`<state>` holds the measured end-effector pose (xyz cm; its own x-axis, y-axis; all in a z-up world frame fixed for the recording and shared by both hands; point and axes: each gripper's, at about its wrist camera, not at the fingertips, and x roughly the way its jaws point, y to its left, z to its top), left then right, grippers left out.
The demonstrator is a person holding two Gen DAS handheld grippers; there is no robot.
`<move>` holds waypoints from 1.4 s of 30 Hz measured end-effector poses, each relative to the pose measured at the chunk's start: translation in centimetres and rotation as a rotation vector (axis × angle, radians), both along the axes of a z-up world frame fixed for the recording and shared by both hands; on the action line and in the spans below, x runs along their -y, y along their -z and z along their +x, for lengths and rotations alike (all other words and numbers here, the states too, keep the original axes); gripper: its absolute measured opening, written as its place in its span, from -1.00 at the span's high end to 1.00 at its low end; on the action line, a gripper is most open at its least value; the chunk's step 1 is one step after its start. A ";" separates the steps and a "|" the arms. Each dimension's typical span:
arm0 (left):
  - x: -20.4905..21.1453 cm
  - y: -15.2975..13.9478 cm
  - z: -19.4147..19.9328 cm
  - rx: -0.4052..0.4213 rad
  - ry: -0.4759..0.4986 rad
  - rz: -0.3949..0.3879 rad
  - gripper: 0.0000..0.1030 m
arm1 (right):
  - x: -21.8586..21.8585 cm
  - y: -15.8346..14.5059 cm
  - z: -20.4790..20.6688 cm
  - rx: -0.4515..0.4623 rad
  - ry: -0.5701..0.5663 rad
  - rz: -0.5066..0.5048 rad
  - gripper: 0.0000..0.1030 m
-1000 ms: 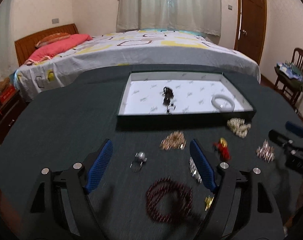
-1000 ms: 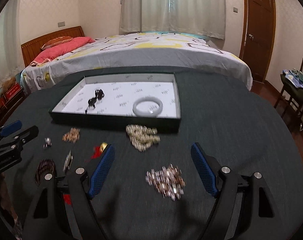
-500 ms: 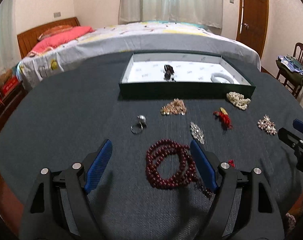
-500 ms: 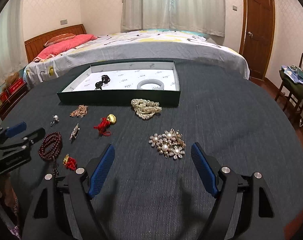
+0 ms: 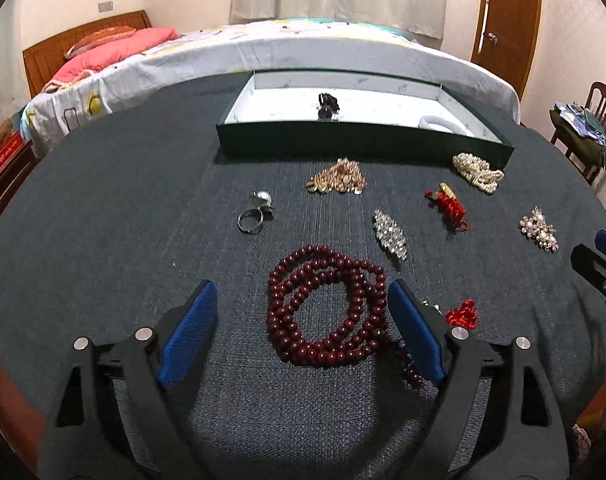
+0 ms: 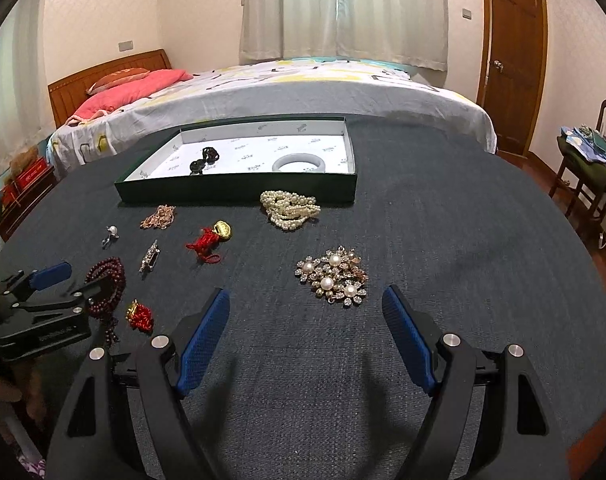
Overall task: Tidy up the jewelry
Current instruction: 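Lower the left gripper onto the dark red bead strand and close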
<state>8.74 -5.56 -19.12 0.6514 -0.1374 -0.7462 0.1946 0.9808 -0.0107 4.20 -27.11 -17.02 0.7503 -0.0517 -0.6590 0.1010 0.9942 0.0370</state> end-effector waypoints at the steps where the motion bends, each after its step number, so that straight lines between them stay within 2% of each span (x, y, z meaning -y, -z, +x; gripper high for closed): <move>1: 0.0 0.2 0.1 -0.010 0.001 0.001 -0.65 | 0.0 0.0 0.0 -0.001 0.001 0.001 -0.48; 10: 0.2 0.8 0.3 -0.026 0.000 0.011 -0.72 | 0.0 0.1 0.0 -0.004 0.001 0.003 -0.48; 20: 0.2 0.8 0.3 -0.025 -0.002 0.011 -0.70 | -0.1 0.4 -0.1 -0.011 0.000 0.002 -0.48; 26: -0.1 0.3 0.2 -0.009 -0.006 -0.001 -0.08 | -0.1 0.5 -0.1 -0.013 0.000 0.005 -0.48; 29: -0.1 0.1 0.2 -0.007 0.015 -0.006 0.30 | -0.2 0.5 -0.1 -0.013 -0.001 0.004 -0.48; 30: -0.1 0.1 0.2 -0.007 0.020 -0.010 0.50 | -0.2 0.5 -0.1 -0.013 -0.001 0.004 -0.48; 31: -0.1 0.0 0.2 -0.008 0.027 -0.014 0.59 | -0.1 0.5 -0.1 -0.014 0.000 0.004 -0.48; 37: -0.5 0.0 0.3 -0.014 0.027 -0.024 0.67 | -0.1 0.4 -0.1 -0.013 0.002 0.003 -0.48; 38: -0.6 -0.1 0.3 -0.012 0.028 -0.028 0.77 | -0.1 0.4 0.0 -0.013 0.003 0.004 -0.48; 42: -1.0 -0.7 0.3 0.005 0.019 -0.043 0.78 | 0.1 0.4 0.2 -0.015 0.011 0.006 -0.48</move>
<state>9.07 -4.54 -18.45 0.6523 -0.1816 -0.7359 0.2133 0.9756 -0.0517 4.43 -27.19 -17.43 0.7398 -0.0557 -0.6705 0.1121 0.9928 0.0413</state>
